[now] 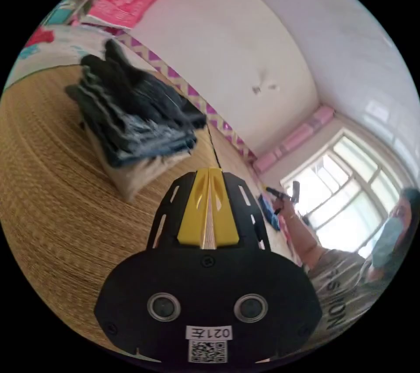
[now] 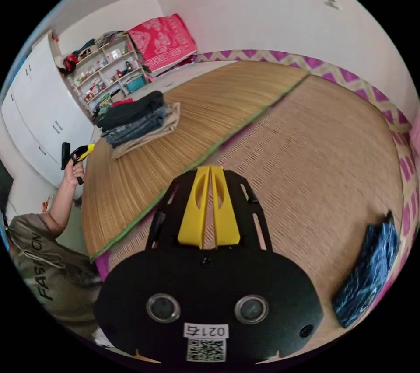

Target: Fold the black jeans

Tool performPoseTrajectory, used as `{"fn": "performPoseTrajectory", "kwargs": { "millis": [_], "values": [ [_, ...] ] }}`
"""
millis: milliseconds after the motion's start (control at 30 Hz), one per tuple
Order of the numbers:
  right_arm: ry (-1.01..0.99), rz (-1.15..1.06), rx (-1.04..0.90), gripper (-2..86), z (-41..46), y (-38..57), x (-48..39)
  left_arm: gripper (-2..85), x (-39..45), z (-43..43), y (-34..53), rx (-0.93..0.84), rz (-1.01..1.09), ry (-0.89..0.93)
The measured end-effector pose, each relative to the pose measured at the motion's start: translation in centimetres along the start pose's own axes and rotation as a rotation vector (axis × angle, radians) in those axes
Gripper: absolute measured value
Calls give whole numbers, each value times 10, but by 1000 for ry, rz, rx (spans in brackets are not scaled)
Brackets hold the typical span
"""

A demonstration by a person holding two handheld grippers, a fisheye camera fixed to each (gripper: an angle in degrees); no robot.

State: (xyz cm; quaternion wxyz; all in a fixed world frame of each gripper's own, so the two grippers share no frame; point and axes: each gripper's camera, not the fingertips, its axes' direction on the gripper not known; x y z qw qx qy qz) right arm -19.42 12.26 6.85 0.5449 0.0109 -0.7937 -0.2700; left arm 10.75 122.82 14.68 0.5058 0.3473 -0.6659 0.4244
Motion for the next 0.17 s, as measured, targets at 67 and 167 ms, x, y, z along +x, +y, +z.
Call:
{"fn": "performPoseTrajectory", "kwargs": {
  "millis": [67,167],
  "values": [
    [118,42,17,12,-26,51,29,-9,59,73,31,-115,58,37],
    [453,86,1,86,-63,114,64,-9,154,182,81,-239,149,82]
  ]
}}
